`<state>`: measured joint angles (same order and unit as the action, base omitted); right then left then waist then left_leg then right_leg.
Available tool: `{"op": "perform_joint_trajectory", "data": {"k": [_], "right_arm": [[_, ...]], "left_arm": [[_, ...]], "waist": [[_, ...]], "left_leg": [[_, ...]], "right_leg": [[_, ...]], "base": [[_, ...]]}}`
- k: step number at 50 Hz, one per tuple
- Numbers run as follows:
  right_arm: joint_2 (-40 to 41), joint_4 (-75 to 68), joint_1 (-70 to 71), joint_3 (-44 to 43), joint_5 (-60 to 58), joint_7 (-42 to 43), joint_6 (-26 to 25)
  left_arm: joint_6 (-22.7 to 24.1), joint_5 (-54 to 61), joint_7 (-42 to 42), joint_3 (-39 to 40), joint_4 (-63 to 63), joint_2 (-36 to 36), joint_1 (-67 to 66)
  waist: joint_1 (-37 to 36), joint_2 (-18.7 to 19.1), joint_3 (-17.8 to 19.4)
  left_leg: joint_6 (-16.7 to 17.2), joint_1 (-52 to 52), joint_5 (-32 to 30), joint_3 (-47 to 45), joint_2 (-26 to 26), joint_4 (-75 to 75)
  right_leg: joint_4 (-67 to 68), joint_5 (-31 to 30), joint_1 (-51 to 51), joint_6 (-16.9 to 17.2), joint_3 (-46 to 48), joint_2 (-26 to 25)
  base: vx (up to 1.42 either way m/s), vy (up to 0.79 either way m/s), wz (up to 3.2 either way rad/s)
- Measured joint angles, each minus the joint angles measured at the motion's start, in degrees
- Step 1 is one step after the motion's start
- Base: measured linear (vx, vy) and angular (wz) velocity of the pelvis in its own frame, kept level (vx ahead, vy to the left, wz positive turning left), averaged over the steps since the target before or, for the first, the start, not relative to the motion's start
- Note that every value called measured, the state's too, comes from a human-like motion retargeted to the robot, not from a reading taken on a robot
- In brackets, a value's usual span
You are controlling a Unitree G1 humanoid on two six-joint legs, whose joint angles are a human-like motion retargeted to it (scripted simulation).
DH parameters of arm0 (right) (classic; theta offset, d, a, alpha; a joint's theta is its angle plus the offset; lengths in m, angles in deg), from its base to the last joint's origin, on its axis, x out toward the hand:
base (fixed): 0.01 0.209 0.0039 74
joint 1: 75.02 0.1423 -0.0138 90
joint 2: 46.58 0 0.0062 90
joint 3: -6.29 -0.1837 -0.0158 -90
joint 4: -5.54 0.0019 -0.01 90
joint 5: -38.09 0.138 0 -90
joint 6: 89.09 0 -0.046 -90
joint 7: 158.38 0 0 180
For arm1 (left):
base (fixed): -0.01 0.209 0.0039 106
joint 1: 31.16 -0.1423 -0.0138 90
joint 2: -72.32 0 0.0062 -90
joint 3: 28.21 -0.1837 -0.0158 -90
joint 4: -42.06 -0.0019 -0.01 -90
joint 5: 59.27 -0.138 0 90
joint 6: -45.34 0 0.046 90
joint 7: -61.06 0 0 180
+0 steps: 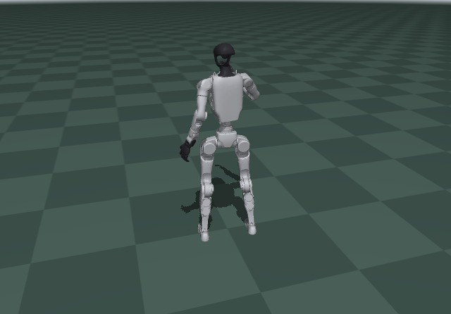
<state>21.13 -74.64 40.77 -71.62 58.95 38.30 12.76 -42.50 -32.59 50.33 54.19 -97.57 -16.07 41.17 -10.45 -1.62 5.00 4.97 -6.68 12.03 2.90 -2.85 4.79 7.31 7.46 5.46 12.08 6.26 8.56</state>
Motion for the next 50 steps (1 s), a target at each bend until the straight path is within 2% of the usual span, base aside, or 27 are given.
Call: {"op": "perform_joint_trajectory", "data": {"k": [2,3,4,7,15,22,28,32,36,42,50], "right_arm": [[-1.1,-1.9,4.5,-1.2,-2.6,5.1,-1.1],[-1.8,-3.7,7.5,-1.4,-6.7,12.2,-3.2],[-2.5,-5.1,10.3,-1.3,-8.7,14.8,-4.3],[-4.8,-9.0,18.9,-0.6,-10.7,16.3,-5.7],[-9.7,-25.3,43.1,7.9,-8.8,17.4,-7.9],[-11.2,-44.2,62.4,21.8,-9.5,15.7,-11.6],[-8.3,-68.2,76.4,34.7,-13.4,12.3,-16.3],[-6.0,-83.0,81.8,38.2,-11.8,9.2,-17.5],[-5.8,-90.9,84.3,38.1,-9.1,8.7,-17.3],[-7.1,-92.5,84.9,37.1,-6.2,9.3,-16.5],[-7.5,-90.4,84.8,38.0,-8.3,10.3,-16.6]], "left_arm": [[0.1,0.5,-0.5,-0.6,0.1,0.3,0.1],[0.3,1.0,-1.6,-0.8,-0.1,0.5,0.7],[0.3,1.3,-1.8,-1.0,-0.1,0.7,0.8],[0.5,1.8,-1.0,-1.5,0.0,1.2,1.3],[1.3,3.4,0.4,-1.2,0.0,2.8,3.0],[1.8,3.3,0.9,-1.8,-1.1,3.9,3.5],[2.2,2.4,1.7,-3.9,-4.3,4.6,4.1],[2.3,1.2,2.8,-5.5,-7.1,4.8,5.0],[2.4,0.6,3.0,-5.5,-9.6,4.6,5.3],[2.2,0.4,2.7,-4.7,-12.3,3.9,4.1],[2.1,-0.5,3.0,-5.6,-12.7,3.5,1.3]], "waist": [[0.0,0.0,-0.2],[0.0,0.0,0.0],[-0.1,0.0,-0.1],[-0.3,0.0,-0.5],[-1.6,-0.3,-1.6],[-2.5,-1.2,-3.2],[-3.5,-2.4,-4.9],[-4.8,-3.2,-5.7],[-6.3,-3.9,-6.2],[-7.4,-4.2,-6.3],[-7.4,-4.0,-6.6]], "left_leg": [[0.2,0.1,0.0,-0.2,-0.1,-0.1],[0.3,0.0,0.1,-0.3,-0.1,-0.1],[0.4,0.0,0.1,-0.4,-0.2,-0.1],[0.6,0.0,0.1,-0.5,-0.3,-0.2],[1.2,-0.3,0.4,-0.2,-0.4,-0.3],[1.6,-0.1,0.5,0.7,-0.2,-0.3],[1.7,0.6,0.5,1.5,-0.1,-0.4],[1.8,1.2,0.5,2.0,0.0,-0.4],[1.8,1.6,0.5,2.6,0.1,-0.5],[1.8,1.8,0.5,3.3,0.2,-0.5],[1.9,2.0,0.7,3.5,0.2,-0.4]], "right_leg": [[-0.1,-0.2,-0.2,0.1,-0.2,-0.1],[-0.1,-0.3,-0.2,0.2,-0.3,-0.1],[-0.1,-0.3,-0.2,0.2,-0.4,-0.2],[-0.2,-0.4,-0.3,0.3,-0.5,-0.3],[-0.3,-0.5,0.3,0.5,0.1,-0.3],[-0.7,-0.5,0.9,0.7,1.3,-0.1],[-1.0,-0.6,0.8,0.8,2.4,0.1],[-1.3,-0.8,0.6,1.0,3.1,0.2],[-1.4,-0.8,0.6,1.2,3.7,0.3],[-1.2,-0.7,0.6,1.2,4.4,0.4],[-0.5,-0.4,0.3,1.2,4.7,0.5]], "base": [[0.0,0.0,0.0],[0.0,0.0,0.0],[0.0,0.0,0.0],[0.0,0.0,0.0],[0.0,0.0,0.0],[0.0,0.0,0.0],[0.0,0.0,0.0],[0.0,0.0,0.0],[0.0,0.0,0.0],[0.0,0.0,0.0],[0.0,0.0,0.0]]}}
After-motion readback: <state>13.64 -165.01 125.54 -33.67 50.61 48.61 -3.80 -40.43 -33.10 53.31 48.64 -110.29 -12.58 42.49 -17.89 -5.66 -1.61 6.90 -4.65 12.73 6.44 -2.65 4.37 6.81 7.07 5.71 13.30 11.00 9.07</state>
